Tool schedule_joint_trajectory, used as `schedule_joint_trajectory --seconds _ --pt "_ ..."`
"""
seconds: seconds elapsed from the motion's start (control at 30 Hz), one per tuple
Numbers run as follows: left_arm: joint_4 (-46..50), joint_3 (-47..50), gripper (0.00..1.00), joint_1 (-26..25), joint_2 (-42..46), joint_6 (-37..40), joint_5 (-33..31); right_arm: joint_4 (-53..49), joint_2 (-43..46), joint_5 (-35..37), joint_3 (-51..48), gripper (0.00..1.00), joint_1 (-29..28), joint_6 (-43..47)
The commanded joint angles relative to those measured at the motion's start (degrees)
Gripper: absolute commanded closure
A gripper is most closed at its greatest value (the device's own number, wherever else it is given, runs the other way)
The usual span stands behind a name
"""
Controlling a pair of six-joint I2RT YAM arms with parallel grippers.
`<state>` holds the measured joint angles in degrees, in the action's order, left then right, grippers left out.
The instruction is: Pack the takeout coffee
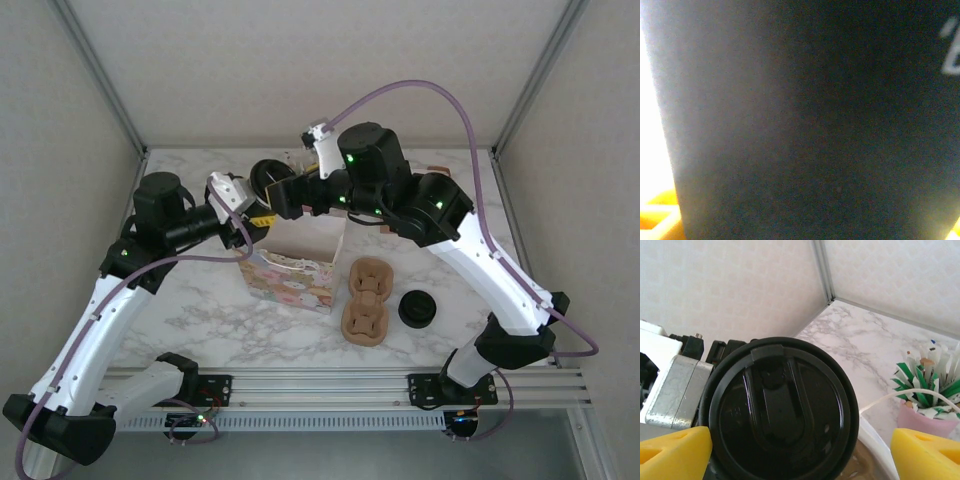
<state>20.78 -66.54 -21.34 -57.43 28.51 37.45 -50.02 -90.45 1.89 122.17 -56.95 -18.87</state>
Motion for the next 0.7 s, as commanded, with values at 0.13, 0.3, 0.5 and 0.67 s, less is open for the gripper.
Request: schedule_joint_trajectory --seconds 0.13,0.3,0.5,0.67 --pt "-4.0 1.5 0.49 -0.8 0.2 -5.4 2.8 0.8 -0.6 -1.8 2.8 0.13 -0.4 -8.8" --pt "-2.0 1.1 0.49 -1.0 0.0 -4.1 2.8 1.2 -1.6 -2.6 4.2 0.21 -0.5 -8.0" --pt "-0.9 0.6 0.49 -0.9 -0.1 -3.3 2.6 -3.0 -4.3 -2.4 7.4 0.23 -0.5 -6.5" --pt "-0.6 0.4 0.49 -1.1 -0.1 -3.0 2.6 -5.7 -6.6 -2.8 9.8 0.21 -0.5 -5.7"
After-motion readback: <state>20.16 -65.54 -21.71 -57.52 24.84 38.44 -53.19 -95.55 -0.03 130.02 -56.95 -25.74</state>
